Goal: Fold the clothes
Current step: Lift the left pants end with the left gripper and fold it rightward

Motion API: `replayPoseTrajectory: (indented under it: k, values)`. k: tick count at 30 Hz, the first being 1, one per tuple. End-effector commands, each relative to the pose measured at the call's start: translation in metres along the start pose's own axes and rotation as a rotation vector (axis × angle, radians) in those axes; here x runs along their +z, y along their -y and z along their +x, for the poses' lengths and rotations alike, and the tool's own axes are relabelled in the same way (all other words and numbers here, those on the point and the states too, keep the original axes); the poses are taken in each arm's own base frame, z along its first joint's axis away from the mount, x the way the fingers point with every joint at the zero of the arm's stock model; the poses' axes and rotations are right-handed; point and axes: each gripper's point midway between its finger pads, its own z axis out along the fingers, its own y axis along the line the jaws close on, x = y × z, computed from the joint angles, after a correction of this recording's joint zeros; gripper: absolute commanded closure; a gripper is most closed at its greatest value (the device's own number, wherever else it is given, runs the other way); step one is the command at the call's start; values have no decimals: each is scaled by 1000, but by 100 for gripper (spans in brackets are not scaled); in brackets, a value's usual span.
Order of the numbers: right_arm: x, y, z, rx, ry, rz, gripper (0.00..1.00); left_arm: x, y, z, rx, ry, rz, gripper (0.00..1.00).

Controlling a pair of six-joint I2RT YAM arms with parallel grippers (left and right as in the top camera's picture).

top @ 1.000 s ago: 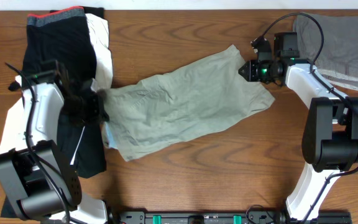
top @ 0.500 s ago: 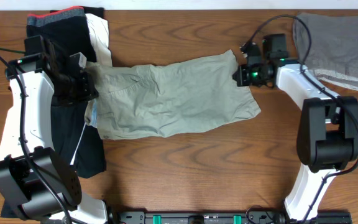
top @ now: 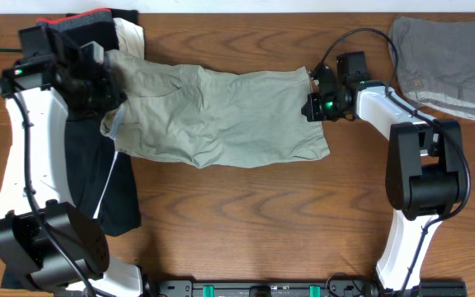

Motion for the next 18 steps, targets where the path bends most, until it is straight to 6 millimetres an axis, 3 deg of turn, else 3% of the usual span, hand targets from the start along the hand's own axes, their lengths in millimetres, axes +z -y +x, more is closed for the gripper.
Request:
replayPoseTrajectory:
  k: [1, 11, 18]
  values:
    - [8, 12, 6, 27, -23, 55, 99, 2, 42, -4, 41, 14, 63, 94]
    - [26, 22, 24, 72, -83, 61, 99, 46, 140, 20, 225, 7, 43, 94]
    - [28, 23, 26, 75, -89, 61, 99, 99, 207, 47, 304, -24, 119, 94]
